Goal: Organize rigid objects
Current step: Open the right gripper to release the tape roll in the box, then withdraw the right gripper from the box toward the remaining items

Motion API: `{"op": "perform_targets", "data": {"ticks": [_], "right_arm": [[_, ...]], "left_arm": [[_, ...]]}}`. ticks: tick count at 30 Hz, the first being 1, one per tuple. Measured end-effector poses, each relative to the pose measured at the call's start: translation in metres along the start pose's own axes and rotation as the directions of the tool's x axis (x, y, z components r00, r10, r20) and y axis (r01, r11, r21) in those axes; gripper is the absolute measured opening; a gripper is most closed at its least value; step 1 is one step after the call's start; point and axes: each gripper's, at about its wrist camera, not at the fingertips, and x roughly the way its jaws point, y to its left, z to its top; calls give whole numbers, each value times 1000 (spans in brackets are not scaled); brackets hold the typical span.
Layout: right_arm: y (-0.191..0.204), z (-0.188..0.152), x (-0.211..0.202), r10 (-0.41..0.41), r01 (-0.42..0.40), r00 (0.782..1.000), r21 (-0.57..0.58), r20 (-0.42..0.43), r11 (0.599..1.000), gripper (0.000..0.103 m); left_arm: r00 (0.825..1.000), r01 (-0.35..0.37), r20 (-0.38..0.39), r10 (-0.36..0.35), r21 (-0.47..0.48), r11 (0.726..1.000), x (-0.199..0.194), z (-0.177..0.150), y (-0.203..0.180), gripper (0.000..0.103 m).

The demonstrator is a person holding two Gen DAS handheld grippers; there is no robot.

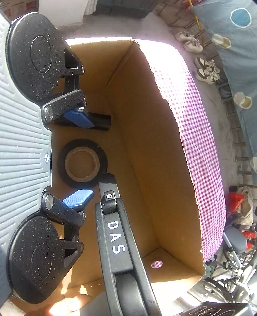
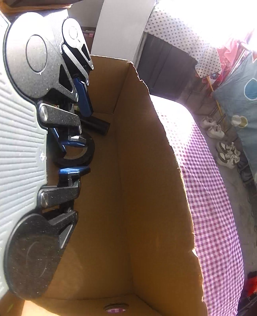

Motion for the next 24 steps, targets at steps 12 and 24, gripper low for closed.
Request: {"op": "perform_targets", "data": {"ticks": [12, 24], "right_arm": [[53, -87, -169, 87, -12, 950, -244, 300, 970, 53], [64, -246, -246, 177, -23, 840, -292, 512, 956, 87]], "left_arm": [[960, 60, 276, -53, -17, 998, -108, -29, 5, 85], [850, 65, 522, -78, 43, 997, -168, -122, -15, 98]]}}
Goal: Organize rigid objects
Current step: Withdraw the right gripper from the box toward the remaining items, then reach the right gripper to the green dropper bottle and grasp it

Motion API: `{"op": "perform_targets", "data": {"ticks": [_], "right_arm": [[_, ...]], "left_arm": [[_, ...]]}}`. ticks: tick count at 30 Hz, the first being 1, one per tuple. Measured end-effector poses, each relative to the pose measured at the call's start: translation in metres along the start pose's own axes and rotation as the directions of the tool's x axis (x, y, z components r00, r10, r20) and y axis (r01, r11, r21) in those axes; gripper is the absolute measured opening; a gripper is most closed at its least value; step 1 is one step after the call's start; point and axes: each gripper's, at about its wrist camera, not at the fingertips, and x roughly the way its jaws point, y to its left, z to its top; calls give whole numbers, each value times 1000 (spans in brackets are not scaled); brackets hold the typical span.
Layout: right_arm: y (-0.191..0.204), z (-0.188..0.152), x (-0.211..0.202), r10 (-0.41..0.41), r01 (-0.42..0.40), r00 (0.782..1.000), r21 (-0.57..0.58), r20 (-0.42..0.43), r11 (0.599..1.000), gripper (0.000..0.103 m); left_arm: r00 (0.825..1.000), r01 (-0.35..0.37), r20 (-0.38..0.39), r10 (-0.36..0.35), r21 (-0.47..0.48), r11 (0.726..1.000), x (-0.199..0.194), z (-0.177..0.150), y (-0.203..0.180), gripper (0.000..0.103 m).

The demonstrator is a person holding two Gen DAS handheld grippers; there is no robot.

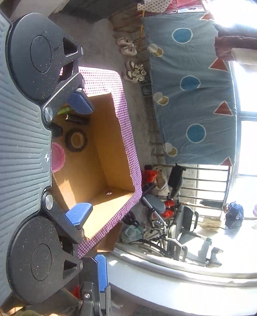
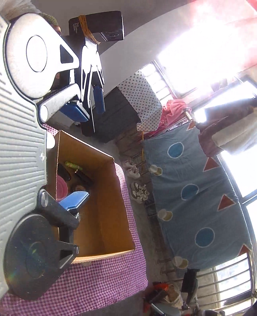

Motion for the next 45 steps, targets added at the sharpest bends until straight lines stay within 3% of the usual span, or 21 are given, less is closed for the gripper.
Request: {"op": "perform_targets", "data": {"ticks": [1, 2, 6, 9, 12, 16, 20, 23, 29, 36, 42, 45], "right_arm": [[-1, -11, -5, 8, -8, 1000, -7, 5, 1000, 99], [-2, -20, -11, 15, -15, 1000, -6, 18, 1000, 103], [-12, -48, -20, -12, 11, 1000, 34, 5, 999, 103], [-16, -65, -16, -115, 116, 993, 29, -33, 993, 103], [-14, -79, -14, -250, 249, 967, -34, -50, 968, 103], [-11, -99, -15, -404, 397, 914, -141, -24, 907, 103], [-10, -108, -10, -500, 491, 866, -191, 3, 850, 103], [-14, -112, -9, -531, 523, 847, -204, 19, 827, 103], [-31, -116, -17, -496, 493, 867, -223, 50, 841, 103], [-61, -114, -23, -377, 379, 925, -30, 41, 925, 103], [-70, -110, -6, -295, 293, 954, 44, 61, 955, 102], [-73, -108, 12, -265, 262, 963, 66, 40, 963, 89]], "left_arm": [[999, -32, -3, 32, 15, 999, -3, -10, -5, 98], [999, -49, -7, 49, 16, 999, -3, -17, -8, 98], [996, -57, -65, 55, -17, 998, 1, -60, -17, 100], [993, -48, -116, 38, -81, 996, 10, -85, -18, 100], [990, -36, -139, 18, -131, 991, 16, -104, -22, 100], [988, -18, -152, -2, -132, 991, 23, -125, -31, 100], [989, 26, -145, -42, -113, 993, 25, -135, -40, 100], [986, 94, -126, -107, -103, 990, 27, -141, -48, 100], [987, 119, -103, -122, -28, 992, 35, -138, -68, 100], [993, 100, -74, -92, 108, 989, 48, -133, -90, 102], [994, 106, -28, -103, 152, 983, 67, -127, -97, 101], [993, 116, 0, -118, 166, 979, 76, -125, -96, 96]]}}
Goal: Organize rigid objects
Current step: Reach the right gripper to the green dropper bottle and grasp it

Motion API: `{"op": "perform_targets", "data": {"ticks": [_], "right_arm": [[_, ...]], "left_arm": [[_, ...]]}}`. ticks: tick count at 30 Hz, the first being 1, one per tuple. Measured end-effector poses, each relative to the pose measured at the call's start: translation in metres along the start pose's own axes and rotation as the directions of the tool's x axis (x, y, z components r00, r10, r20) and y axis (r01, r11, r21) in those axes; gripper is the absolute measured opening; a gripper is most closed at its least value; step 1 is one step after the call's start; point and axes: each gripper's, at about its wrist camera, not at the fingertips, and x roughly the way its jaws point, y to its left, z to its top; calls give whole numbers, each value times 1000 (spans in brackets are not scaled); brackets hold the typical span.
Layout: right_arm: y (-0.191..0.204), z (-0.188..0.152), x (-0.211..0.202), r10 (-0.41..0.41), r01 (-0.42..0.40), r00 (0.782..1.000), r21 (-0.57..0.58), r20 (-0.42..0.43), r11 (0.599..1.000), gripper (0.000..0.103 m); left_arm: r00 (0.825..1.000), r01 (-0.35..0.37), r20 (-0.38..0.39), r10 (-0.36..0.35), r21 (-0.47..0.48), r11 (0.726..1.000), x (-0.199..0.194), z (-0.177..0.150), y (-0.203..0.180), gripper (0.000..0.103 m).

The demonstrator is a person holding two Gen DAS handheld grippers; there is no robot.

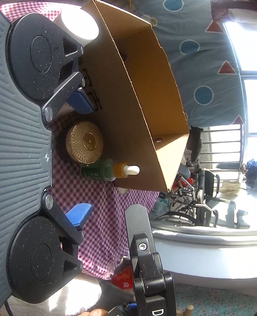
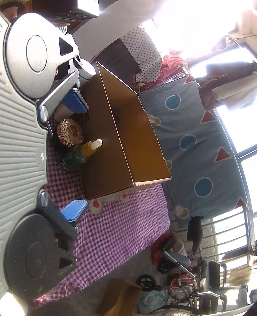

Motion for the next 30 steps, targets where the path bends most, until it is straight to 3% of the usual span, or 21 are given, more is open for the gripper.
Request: {"op": "perform_targets", "data": {"ticks": [2, 9, 14, 20, 22, 24, 30], "right_arm": [[2, 1, 12, 11, -11, 1000, -1, -22, 1000, 74], [8, 6, 40, 31, -31, 998, -14, -46, 999, 55], [8, 11, 52, 44, -46, 997, -24, -67, 999, 34], [3, 10, 62, 51, -53, 995, -14, -89, 999, 25], [4, 9, 62, 50, -53, 995, -22, -86, 998, 25], [4, 10, 62, 51, -53, 995, -20, -85, 998, 25], [1, 11, 54, 25, -27, 996, -25, -91, 999, 25]], "left_arm": [[1000, 2, 8, -2, 16, 1000, 5, 1, 0, 92], [999, 41, 35, -42, 39, 998, 19, 12, -2, 72], [997, 60, 49, -63, 53, 997, 24, 18, -6, 61], [996, 81, 24, -82, 49, 995, 32, 20, -8, 48], [996, 85, 13, -86, 43, 995, 34, 19, -7, 36], [996, 93, 4, -93, 30, 995, 36, 20, -8, 32], [993, 121, 4, -121, -5, 993, 35, 20, -13, 31]]}}
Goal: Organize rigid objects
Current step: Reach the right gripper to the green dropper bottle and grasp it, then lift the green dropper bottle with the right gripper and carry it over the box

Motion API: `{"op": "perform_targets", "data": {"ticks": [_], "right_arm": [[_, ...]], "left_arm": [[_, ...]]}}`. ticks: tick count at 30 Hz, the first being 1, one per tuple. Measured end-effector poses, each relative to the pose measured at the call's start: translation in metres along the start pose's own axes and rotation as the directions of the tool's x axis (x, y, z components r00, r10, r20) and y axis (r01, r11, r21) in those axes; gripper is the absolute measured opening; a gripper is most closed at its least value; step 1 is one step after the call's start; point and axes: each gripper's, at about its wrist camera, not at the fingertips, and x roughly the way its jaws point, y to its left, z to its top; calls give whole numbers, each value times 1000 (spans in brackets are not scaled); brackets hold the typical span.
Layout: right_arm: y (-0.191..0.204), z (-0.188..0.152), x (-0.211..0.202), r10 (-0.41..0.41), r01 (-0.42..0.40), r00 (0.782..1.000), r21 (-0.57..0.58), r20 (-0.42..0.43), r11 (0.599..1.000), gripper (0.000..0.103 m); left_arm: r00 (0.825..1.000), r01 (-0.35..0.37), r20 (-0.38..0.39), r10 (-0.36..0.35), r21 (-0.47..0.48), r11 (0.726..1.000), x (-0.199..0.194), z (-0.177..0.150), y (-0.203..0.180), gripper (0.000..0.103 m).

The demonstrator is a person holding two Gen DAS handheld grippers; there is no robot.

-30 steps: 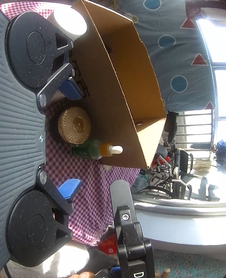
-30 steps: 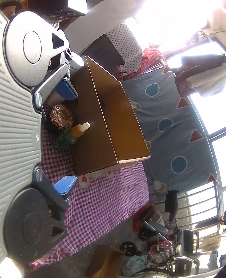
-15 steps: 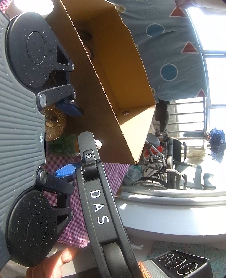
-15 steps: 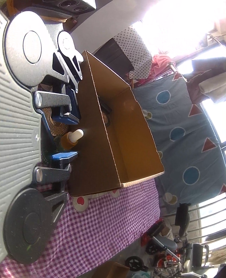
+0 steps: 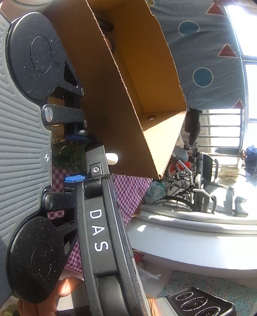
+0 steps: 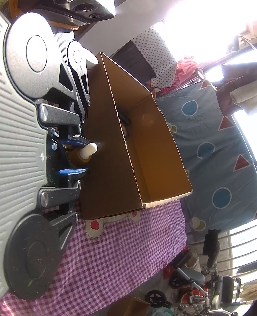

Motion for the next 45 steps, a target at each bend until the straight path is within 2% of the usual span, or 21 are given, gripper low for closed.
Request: {"op": "perform_targets", "data": {"ticks": [10, 17, 34, 41, 45], "right_arm": [[-16, -10, -27, -21, 21, 1000, 40, -7, 999, 25], [-18, -8, -26, -22, 22, 1000, 47, -7, 999, 25], [-10, 0, -16, -57, 56, 998, -56, -28, 997, 25], [6, 11, -39, -49, 48, 999, -98, -8, 994, 25], [26, 36, -62, 4, 2, 999, -140, 45, 990, 25]], "left_arm": [[998, 64, -17, -64, -2, 998, -1, -5, -17, 33], [997, 56, -61, -56, 2, 998, 14, -11, -17, 34], [997, 41, -60, -41, -12, 999, 17, -12, -19, 32], [998, 59, -30, -60, -23, 998, -10, 0, -19, 32], [999, 42, 18, -42, -12, 999, -40, 25, -13, 32]]}}
